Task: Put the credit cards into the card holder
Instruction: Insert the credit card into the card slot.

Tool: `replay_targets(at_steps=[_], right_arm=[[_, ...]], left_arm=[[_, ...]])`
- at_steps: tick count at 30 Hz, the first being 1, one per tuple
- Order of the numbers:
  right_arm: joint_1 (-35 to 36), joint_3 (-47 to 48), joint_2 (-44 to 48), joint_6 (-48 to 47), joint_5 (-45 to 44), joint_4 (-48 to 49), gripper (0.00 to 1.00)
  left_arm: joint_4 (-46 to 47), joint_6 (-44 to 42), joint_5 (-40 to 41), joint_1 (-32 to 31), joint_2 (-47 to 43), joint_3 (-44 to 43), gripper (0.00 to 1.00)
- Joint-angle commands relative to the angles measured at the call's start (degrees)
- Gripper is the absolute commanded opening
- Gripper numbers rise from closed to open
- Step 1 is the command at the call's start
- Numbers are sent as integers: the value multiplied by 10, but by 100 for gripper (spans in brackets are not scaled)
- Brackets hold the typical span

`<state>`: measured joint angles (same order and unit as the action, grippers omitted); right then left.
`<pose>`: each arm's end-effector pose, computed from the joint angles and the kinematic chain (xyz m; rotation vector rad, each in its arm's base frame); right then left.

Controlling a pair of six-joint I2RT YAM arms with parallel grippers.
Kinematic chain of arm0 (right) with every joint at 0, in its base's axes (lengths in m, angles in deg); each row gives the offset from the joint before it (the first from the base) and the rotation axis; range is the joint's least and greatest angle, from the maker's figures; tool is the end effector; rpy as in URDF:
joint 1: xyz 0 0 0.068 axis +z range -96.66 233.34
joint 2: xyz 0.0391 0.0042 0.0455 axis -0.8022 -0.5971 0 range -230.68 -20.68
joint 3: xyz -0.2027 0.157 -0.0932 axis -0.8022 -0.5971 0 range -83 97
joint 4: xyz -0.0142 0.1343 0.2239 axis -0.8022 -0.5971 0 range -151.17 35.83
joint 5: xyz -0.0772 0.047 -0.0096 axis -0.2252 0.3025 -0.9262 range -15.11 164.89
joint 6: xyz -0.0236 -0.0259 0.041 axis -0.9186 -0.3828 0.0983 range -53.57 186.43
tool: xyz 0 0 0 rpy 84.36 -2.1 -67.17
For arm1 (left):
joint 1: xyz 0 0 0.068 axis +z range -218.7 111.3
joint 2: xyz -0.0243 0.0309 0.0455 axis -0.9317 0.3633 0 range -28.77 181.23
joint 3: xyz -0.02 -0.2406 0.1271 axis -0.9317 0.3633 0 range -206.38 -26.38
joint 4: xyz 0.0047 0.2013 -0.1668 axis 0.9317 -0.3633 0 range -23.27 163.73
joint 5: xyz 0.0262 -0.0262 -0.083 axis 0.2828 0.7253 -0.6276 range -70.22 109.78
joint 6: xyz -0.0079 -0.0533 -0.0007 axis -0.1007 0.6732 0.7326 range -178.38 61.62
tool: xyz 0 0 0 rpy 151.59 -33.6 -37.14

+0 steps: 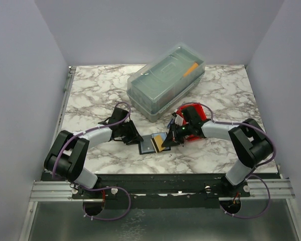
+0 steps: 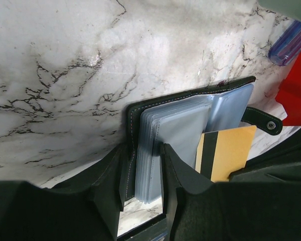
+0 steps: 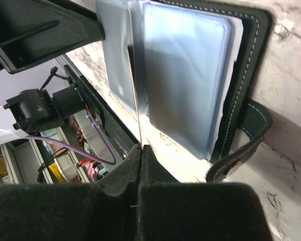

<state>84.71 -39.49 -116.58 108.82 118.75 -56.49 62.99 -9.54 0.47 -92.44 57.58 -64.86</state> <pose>0.2448 0.1781 0.1372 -0.0866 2.7786 1.4142 0.2407 -0.1188 0.1437 -0.4733 2.7367 -0.8419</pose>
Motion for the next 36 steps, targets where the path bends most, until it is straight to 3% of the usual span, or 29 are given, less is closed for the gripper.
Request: replay_targets(at_steps=[1, 8, 15, 28, 36], right_arm=[[-2, 25, -21, -8, 12, -16, 0], [-2, 45, -51, -12, 14, -11, 0], [-2, 39, -64, -10, -1, 53, 0], [-2, -20, -64, 25, -38, 173, 0], [-2, -41, -62, -14, -73, 209, 0]], left_arm=[[-65, -23, 91, 0, 20, 31, 34], [-65, -27, 88, 0, 19, 29, 34], [-64, -28, 82, 0, 16, 30, 33], [-62, -30, 77, 0, 11, 35, 32], [-58, -33, 80, 0, 9, 40, 32]])
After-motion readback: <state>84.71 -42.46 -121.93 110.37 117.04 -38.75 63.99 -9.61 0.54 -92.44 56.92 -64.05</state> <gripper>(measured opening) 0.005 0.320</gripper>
